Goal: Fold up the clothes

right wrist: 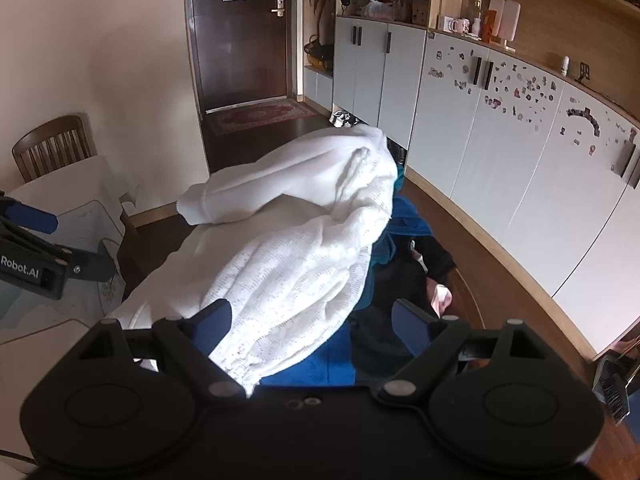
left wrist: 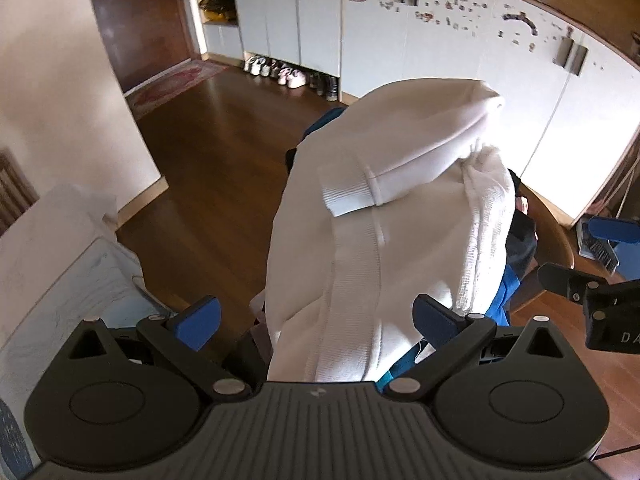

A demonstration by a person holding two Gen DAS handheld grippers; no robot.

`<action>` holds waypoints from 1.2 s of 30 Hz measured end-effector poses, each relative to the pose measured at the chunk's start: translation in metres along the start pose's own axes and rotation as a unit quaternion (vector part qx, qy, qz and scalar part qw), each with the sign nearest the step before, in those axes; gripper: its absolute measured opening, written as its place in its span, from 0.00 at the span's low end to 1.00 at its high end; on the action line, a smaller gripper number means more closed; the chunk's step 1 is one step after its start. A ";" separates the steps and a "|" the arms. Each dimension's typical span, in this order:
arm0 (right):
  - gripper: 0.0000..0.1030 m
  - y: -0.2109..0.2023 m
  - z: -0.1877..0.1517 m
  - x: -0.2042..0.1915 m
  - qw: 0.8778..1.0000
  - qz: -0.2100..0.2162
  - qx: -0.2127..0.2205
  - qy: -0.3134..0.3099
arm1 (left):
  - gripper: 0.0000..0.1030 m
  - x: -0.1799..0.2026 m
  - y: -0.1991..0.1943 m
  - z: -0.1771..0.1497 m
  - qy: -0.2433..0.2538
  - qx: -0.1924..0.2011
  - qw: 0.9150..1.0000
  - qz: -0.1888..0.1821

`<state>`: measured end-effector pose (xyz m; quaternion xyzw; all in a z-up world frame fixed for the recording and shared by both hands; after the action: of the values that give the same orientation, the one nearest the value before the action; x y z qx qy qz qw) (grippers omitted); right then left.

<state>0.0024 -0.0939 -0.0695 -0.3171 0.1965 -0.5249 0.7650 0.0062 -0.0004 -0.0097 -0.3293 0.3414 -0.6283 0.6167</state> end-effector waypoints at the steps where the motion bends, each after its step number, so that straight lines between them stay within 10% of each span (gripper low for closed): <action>1: 1.00 0.000 0.001 0.001 1.000 -0.001 -0.002 0.000 | 1.00 0.001 0.001 0.000 -0.003 -0.004 1.000 -0.001; 36: 1.00 0.011 0.027 0.014 0.999 -0.004 -0.030 -0.022 | 1.00 -0.007 0.009 -0.004 -0.033 -0.010 0.999 -0.040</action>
<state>0.0319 -0.0969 -0.0570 -0.3521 0.1947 -0.5147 0.7571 0.0078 0.0070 -0.0194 -0.3691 0.3141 -0.6378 0.5986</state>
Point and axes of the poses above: each gripper's, at about its wrist camera, not at the fingertips, and y roughly the way its jaws point, x to its right, z to its top, the point moved 1 cm from there along y, roughly the way its jaws point, and after that the axes turned 4 degrees about -z, right-handed, at the moved point
